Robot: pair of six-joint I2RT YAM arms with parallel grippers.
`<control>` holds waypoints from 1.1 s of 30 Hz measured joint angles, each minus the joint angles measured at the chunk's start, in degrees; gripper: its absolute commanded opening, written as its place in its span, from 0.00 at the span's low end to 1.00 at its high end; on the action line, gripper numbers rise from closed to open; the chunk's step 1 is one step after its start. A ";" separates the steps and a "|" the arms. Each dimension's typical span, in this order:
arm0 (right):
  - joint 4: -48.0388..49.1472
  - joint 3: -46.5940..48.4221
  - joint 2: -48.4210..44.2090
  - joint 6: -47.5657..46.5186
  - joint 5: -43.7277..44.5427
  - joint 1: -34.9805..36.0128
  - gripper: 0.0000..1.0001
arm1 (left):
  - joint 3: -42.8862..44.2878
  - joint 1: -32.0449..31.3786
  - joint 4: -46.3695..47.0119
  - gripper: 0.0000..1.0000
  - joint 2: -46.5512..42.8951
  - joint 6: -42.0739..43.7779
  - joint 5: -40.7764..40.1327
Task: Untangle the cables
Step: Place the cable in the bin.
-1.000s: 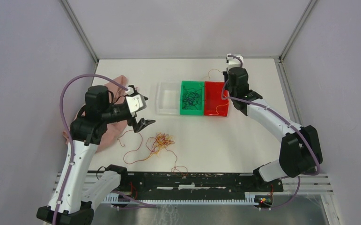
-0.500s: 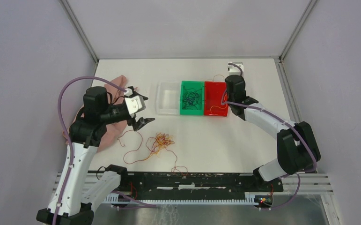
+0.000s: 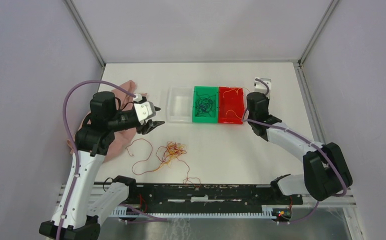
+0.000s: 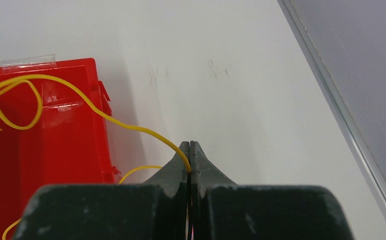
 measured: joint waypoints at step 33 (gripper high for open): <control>-14.23 25.62 26.34 0.35 -11.04 2.97 0.13 | 0.00 0.00 2.51 0.61 -0.50 -1.16 -0.15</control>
